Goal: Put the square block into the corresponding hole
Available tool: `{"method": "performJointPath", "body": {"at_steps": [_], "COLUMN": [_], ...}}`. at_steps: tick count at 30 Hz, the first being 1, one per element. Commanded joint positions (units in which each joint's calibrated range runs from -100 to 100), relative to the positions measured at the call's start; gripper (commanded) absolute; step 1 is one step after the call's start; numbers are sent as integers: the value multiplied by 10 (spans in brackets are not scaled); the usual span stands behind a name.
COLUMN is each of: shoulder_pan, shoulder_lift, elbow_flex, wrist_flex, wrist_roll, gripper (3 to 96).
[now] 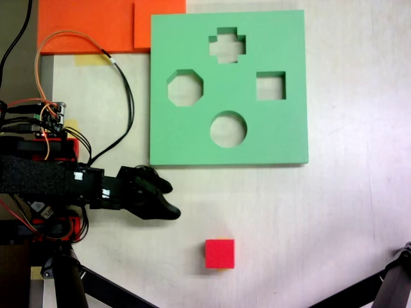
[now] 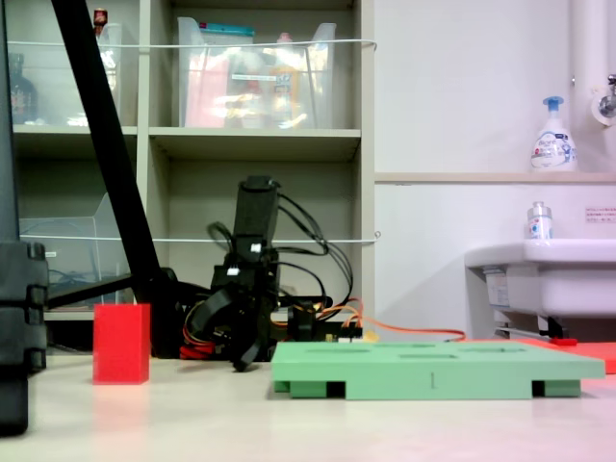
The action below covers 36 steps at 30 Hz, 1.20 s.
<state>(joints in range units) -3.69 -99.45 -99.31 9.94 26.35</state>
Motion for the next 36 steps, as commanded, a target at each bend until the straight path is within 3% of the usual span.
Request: {"method": "performJointPath", "body": {"at_steps": [1,7,13,17,22,30,36], "shoulder_pan": [-46,-54,-38,-38,-45,-57,-68], "shoulder_lift": [-5,-5,69,334,503,705,824], "elbow_flex": [39,477,735,1031,1194,1260,1274], "wrist_flex": [-110,-714,-917,-1092,-1099,-1099,-1099], "wrist_roll": [45,121,152,153,146,115,104], "gripper": [457,457,456,456,462,807,849]}}
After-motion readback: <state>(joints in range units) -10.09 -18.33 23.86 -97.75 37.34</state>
